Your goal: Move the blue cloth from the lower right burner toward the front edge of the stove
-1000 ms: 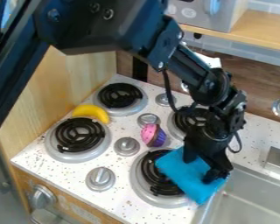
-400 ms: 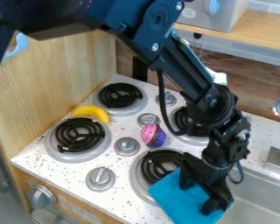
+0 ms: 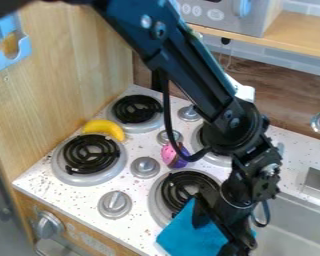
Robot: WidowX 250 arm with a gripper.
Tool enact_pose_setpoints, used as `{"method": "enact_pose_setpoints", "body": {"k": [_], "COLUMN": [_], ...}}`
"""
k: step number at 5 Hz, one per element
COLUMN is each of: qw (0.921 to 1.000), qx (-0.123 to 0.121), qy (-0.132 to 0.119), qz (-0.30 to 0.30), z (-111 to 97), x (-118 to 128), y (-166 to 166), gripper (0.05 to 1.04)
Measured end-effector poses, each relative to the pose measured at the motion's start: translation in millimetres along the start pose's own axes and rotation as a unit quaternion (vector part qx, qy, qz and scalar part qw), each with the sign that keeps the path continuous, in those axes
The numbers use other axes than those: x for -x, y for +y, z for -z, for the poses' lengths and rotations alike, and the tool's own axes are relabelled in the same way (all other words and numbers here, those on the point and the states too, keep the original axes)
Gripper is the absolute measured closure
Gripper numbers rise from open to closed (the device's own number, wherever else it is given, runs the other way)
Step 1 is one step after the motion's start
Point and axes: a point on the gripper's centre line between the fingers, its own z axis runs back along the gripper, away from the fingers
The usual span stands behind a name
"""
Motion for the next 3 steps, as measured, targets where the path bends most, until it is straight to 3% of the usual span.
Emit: {"method": "enact_pose_setpoints", "body": {"k": [2,3], "qw": [0.9995,0.9998], "qx": [-0.004,-0.005], "qy": [-0.028,-0.016], "qz": [0.013,0.009], "z": [-18.8,-11.7], "x": [-1.6,-9.6], "y": [-8.2,-1.8], "gripper": [0.083,0.083]}}
